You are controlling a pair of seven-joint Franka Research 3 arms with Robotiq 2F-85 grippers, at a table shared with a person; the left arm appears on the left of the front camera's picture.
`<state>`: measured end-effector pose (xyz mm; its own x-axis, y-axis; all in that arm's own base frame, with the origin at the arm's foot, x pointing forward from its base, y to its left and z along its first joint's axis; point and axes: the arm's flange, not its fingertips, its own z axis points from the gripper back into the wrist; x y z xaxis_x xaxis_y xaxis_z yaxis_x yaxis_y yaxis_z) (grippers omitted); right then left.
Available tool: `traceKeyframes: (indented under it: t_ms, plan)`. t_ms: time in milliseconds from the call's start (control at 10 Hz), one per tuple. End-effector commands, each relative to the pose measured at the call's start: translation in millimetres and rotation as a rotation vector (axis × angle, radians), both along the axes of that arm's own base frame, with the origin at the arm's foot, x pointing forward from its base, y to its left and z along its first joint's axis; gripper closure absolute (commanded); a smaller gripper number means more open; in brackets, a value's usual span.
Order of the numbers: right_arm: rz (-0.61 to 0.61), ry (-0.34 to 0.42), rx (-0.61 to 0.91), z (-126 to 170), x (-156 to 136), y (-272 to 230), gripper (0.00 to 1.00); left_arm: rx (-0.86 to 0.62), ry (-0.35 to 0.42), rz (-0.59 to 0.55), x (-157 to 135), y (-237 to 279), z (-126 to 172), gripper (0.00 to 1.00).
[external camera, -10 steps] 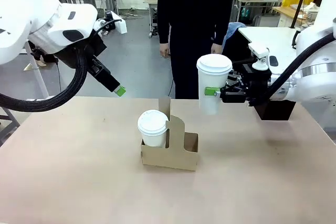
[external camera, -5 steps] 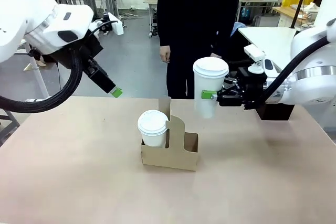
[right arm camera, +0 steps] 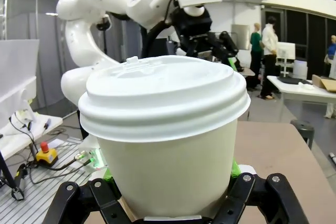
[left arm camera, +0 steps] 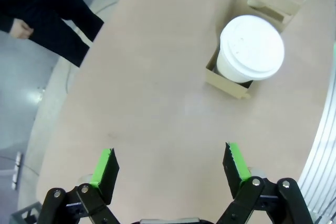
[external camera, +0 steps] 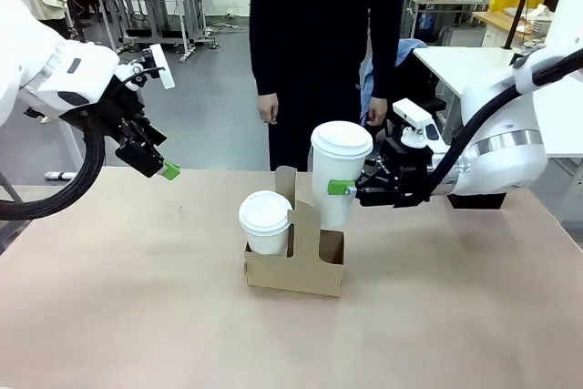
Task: Pour a drink into a cup and package it in a carrier.
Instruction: Insert the held 600 ml Paper Cup into the Cup Carrier.
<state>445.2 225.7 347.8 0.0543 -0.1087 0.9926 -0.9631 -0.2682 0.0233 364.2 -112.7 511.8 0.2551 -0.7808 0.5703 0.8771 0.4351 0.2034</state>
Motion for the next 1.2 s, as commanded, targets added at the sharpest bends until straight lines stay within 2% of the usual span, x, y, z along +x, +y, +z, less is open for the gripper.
traceKeyframes:
  t_ms: [0, 500, 1100]
  plan:
    - [0.061, -0.051, -0.004, -2, -6, 8, 0.19, 0.003, -0.012, 0.007, -3, -5, 5, 0.00]
    - [0.107, 0.009, -0.038, -38, -8, 28, 0.19, 0.003, -0.012, 0.007, -3, -5, 5, 0.00]
    - [0.157, 0.027, -0.074, -83, 2, 21, 0.19, 0.003, -0.012, 0.007, -3, -5, 5, 0.00]
